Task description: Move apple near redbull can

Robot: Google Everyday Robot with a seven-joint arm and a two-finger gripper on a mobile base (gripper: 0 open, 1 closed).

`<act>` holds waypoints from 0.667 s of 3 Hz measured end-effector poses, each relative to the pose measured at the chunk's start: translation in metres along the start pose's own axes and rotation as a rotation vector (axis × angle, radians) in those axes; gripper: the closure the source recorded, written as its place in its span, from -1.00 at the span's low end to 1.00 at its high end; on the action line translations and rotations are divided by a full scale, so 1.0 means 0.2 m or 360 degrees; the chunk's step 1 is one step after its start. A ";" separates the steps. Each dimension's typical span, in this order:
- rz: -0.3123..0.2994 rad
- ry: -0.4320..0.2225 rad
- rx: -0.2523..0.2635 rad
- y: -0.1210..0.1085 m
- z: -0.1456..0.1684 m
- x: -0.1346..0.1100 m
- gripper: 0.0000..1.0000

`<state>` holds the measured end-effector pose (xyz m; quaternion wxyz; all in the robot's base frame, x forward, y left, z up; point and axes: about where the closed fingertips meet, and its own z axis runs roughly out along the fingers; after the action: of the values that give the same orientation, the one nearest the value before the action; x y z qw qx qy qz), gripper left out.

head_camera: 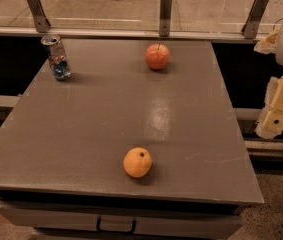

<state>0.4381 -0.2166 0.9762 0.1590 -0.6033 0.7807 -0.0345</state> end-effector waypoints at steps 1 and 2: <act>0.0000 0.0000 0.0000 0.00 0.00 0.00 -1.00; -0.0042 -0.0087 0.0010 -0.13 0.07 -0.05 -1.00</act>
Offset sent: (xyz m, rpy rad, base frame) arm 0.0827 0.0115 -0.0170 0.1121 -0.0492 0.0989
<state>0.4696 -0.2115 0.9710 0.1818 -0.6137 0.7680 -0.0226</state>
